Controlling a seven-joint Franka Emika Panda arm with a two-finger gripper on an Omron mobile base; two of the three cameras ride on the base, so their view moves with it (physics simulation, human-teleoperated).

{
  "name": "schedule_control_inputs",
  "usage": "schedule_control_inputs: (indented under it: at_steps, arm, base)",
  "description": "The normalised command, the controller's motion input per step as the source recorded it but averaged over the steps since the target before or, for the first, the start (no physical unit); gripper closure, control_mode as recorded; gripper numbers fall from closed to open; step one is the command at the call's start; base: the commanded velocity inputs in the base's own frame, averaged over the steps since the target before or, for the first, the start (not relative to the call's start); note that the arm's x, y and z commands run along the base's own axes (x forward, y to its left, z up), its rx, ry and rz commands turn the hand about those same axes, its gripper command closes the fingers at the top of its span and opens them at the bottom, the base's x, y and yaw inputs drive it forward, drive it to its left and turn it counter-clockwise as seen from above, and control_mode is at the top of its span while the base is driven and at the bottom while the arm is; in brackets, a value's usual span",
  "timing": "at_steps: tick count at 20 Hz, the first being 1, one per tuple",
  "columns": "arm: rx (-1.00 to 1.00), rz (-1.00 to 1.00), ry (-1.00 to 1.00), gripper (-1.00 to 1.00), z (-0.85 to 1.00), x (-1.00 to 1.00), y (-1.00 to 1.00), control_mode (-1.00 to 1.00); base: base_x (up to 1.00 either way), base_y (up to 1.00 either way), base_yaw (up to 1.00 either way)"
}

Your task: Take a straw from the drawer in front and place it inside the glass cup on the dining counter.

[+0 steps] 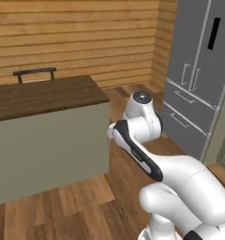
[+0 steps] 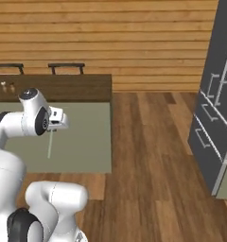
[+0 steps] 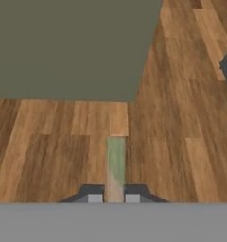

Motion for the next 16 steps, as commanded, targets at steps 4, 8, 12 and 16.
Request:
schedule_control_inputs:
  at_steps: [4,8,12,16]
  arm:
    - [0.00,0.00,0.00,1.00,0.00,0.00,0.00,1.00]
    - [0.00,0.00,0.00,1.00,0.00,0.00,0.00,1.00]
    - [0.00,0.00,0.00,1.00,0.00,0.00,0.00,1.00]
    - [0.00,0.00,0.00,1.00,0.00,0.00,0.00,1.00]
  base:
    - [1.00,-0.39,0.08]
    - [1.00,-0.76,0.05]
    - [1.00,-0.94,0.06]
    - [1.00,-0.77,0.07]
